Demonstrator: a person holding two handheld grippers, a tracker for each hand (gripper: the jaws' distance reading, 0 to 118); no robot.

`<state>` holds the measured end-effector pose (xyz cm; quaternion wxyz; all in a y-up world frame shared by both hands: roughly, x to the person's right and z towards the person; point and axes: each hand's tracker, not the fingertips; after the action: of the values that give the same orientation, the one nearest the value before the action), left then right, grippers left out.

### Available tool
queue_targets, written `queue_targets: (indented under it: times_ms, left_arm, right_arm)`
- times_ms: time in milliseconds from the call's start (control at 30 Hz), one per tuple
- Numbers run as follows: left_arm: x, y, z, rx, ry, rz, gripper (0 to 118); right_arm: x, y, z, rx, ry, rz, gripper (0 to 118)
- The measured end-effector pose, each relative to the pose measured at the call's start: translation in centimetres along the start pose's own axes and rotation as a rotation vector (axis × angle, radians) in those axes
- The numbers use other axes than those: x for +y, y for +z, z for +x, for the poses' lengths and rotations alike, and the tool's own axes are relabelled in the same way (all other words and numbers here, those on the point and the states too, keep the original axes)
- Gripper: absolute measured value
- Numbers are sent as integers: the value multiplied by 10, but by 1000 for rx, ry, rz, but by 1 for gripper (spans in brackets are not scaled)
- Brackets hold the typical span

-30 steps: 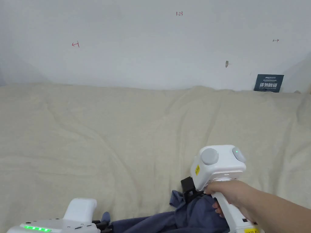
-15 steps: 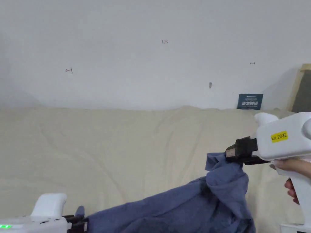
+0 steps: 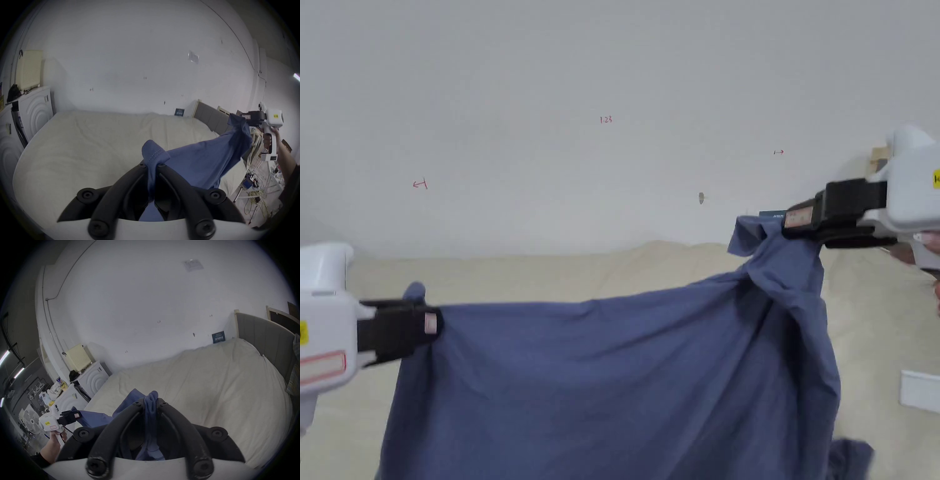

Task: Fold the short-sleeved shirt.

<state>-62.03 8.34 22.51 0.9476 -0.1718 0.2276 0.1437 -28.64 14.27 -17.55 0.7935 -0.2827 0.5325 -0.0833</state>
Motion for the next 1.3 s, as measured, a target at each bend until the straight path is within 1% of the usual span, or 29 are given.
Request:
queue_targets:
  times_ms: [133,200,267,367,433,500,567,733,800,867,933,1000,1133,1167,1233,1267,1300]
  left_arm:
    - [48,-13,3,13,-12,45,3]
    - [70,-22,3,11,2,63,3]
    - [94,-30,6,30,-19,92,3]
    - [129,-40,7,45,-23,152,3]
    - [151,-46,6,43,-2,186,3]
    - [172,-51,6,47,16,220,3]
    - [186,-53,17,62,5,245,3]
    - [212,-63,24,83,-45,332,3]
    - [214,-69,22,107,-53,356,3]
    - [210,-78,15,113,-46,365,3]
    - [196,-86,8,113,-45,364,3]
    - [175,-97,1,124,-49,325,3]
    - [93,-116,-8,129,-49,214,3]
    - [69,-118,-8,118,-51,188,3]
    - [19,-125,-11,80,-64,108,3]
    - [-7,-126,-10,73,-66,70,3]
    - [-30,-126,-8,61,-65,42,3]
  right_arm:
    - [39,1,-11,17,-10,66,9]
    - [61,-3,-20,-1,18,84,9]
    - [85,-8,-26,-16,50,112,9]
    - [121,-17,-34,-46,52,166,9]
    - [133,-18,-53,-65,67,193,9]
    - [153,-22,-64,-114,99,243,9]
    - [171,-24,-70,-114,127,292,9]
    - [201,-30,-99,-176,226,410,9]
    - [212,-42,-96,-179,281,406,9]
    - [207,-51,-96,-215,326,402,9]
    - [197,-67,-84,-205,326,385,9]
    - [176,-83,-72,-197,321,347,9]
    - [99,-118,-35,-149,283,217,9]
    - [73,-126,-22,-111,269,173,9]
    - [21,-138,-4,-91,259,96,9]
    - [-10,-141,9,-64,209,67,9]
    - [-33,-141,18,-52,176,40,9]
